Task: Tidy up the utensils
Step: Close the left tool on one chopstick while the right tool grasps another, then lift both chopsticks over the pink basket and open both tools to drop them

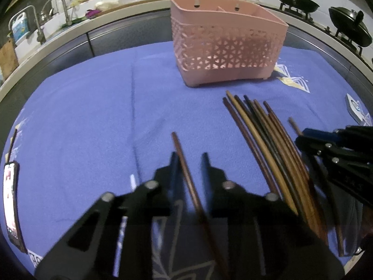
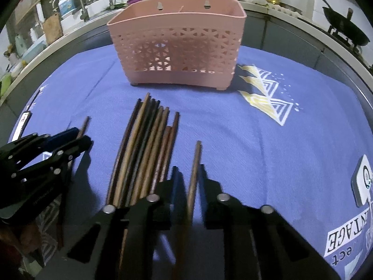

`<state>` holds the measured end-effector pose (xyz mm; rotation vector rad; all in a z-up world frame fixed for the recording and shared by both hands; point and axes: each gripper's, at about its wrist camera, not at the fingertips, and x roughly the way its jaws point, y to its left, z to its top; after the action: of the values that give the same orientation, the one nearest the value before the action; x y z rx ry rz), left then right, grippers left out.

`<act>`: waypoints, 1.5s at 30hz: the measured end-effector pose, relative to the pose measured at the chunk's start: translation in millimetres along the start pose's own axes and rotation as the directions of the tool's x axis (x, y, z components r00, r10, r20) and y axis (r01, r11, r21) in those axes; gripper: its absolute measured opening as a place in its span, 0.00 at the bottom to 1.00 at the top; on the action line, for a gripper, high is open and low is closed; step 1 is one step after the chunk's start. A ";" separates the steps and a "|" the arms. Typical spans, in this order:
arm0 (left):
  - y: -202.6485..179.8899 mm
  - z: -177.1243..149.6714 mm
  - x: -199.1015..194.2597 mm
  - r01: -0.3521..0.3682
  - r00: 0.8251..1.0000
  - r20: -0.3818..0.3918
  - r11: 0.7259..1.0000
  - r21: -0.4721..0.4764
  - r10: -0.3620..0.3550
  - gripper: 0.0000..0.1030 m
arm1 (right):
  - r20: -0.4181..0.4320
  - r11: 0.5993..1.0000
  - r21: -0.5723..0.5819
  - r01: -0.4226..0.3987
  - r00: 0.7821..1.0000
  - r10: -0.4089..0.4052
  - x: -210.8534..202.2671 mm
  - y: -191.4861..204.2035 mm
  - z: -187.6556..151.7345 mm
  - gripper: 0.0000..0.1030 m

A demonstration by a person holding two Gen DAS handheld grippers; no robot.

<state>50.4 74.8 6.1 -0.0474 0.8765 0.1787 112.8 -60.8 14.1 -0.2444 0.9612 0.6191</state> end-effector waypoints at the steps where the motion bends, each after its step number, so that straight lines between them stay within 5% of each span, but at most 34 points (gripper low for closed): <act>1: -1.4 0.7 0.4 0.007 1.000 -0.003 1.000 0.005 -0.007 0.08 | 0.001 1.000 -0.003 -0.003 1.000 0.003 0.2 1.6 0.0 0.06; 11: -5.9 3.2 2.2 0.002 1.000 -0.008 1.000 0.006 -0.002 0.05 | 0.019 0.998 0.058 -0.031 0.999 0.030 -5.5 -8.0 -7.7 0.05; 19: -4.1 4.6 1.5 0.015 1.000 -0.020 1.000 -0.011 -0.016 0.05 | 0.115 0.995 0.091 -0.036 0.993 0.026 -31.9 -16.3 -8.1 0.05; 28: -1.7 25.5 -39.6 0.107 0.991 0.081 0.994 -0.031 -0.104 0.04 | 0.315 0.985 0.083 -0.152 0.942 0.119 -82.7 -21.6 3.4 0.05; 38: 8.0 102.8 -126.5 0.244 0.916 0.338 0.969 -0.044 -0.215 0.04 | 0.495 0.964 0.083 -0.252 0.850 0.180 -141.7 -33.9 54.2 0.05; 45: 19.7 168.5 -161.5 0.253 0.859 0.472 0.966 -0.057 -0.197 0.04 | 0.605 0.957 0.056 -0.284 0.772 0.194 -173.7 -37.5 119.0 0.05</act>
<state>74.0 91.5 238.5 -0.2090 0.3733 0.0160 144.5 -102.9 221.4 0.2090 0.4165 0.7951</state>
